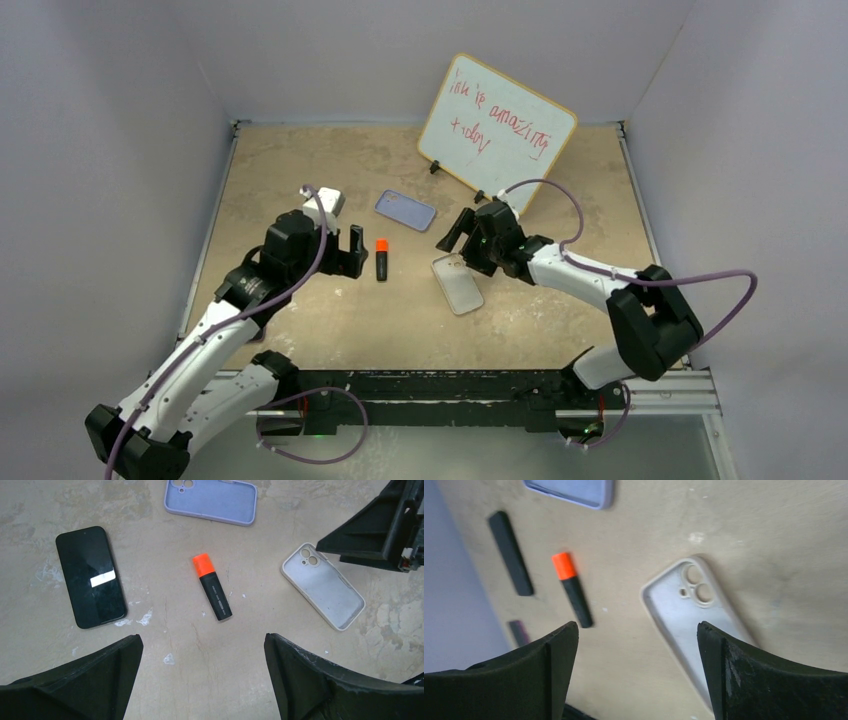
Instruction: Put the phone into the phone case
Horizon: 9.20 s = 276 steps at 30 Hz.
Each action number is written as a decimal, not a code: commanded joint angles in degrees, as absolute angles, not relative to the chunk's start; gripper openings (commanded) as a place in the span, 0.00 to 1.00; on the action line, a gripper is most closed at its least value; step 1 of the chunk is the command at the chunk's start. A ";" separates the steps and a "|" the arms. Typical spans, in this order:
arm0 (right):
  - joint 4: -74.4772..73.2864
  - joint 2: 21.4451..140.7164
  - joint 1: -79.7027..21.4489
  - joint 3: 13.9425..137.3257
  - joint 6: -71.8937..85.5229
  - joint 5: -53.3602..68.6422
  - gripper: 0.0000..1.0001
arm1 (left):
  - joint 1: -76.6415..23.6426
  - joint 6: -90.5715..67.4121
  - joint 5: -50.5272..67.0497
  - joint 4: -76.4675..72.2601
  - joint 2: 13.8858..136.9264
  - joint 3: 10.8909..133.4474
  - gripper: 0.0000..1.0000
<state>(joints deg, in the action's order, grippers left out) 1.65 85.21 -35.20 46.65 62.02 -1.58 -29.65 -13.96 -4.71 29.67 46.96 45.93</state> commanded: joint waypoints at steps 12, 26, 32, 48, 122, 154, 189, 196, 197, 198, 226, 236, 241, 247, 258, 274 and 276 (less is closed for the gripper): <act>-2.62 77.25 -35.29 38.47 34.88 -3.81 0.98 | -27.67 -17.71 -2.78 30.95 62.50 53.35 0.99; 2.24 81.50 -35.38 36.71 33.75 6.46 0.93 | -9.53 -14.53 -0.88 28.37 83.79 59.53 0.97; 3.24 83.36 -35.38 37.89 32.62 11.45 0.89 | -7.09 -14.28 -3.86 27.94 88.65 65.43 0.99; 3.75 76.54 -35.46 36.22 37.24 15.20 0.78 | -6.96 -10.99 -7.91 31.10 104.94 76.55 0.99; 12.62 72.46 -43.18 41.27 50.61 11.41 0.85 | -4.47 -11.90 2.38 34.54 109.15 70.37 0.63; 23.01 110.07 -55.31 65.30 60.40 3.27 0.49 | -4.31 -23.85 28.51 21.62 93.02 48.99 0.49; 21.04 100.51 -52.97 62.03 54.42 11.70 0.00 | -4.31 -25.36 33.92 29.57 69.39 51.39 0.96; 16.45 91.98 -49.58 57.18 52.47 10.33 0.00 | -4.31 -26.62 37.21 30.48 64.07 51.75 0.96; 15.78 90.26 -48.63 55.81 52.26 10.52 0.00 | -4.31 -26.81 38.51 29.73 63.47 51.38 0.95; 14.84 88.14 -47.75 54.59 51.62 10.40 0.00 | -4.31 -27.03 39.89 28.86 62.89 50.87 0.94; -6.84 69.05 -35.28 41.10 35.73 10.30 0.00 | -27.89 -42.67 30.52 -5.61 76.03 37.36 0.58; -1.87 74.31 -34.05 39.20 35.69 16.28 0.00 | -29.46 -43.59 30.03 -9.52 82.09 37.34 0.54; -0.66 76.76 -32.72 38.45 35.24 19.66 0.00 | -31.04 -43.89 29.47 -10.80 84.64 37.49 0.53; -0.17 78.43 -32.28 37.88 35.88 22.47 0.00 | -32.48 -44.73 28.19 -12.46 88.48 37.35 0.49; -1.70 83.58 -32.04 39.18 34.28 22.97 0.00 | -33.23 -43.42 26.77 -13.41 93.87 39.72 0.42; -8.43 81.51 -32.06 40.01 33.75 12.03 0.13 | -35.37 -43.49 27.49 -11.81 96.28 43.39 0.41; -9.62 79.60 -32.00 40.27 33.94 11.08 0.19 | -35.48 -43.33 27.06 -10.98 95.96 44.12 0.41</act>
<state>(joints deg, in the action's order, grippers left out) -4.14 81.93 -31.57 39.20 35.35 18.63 -35.05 -43.94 27.40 -10.81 96.05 40.95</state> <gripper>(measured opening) 0.144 0.414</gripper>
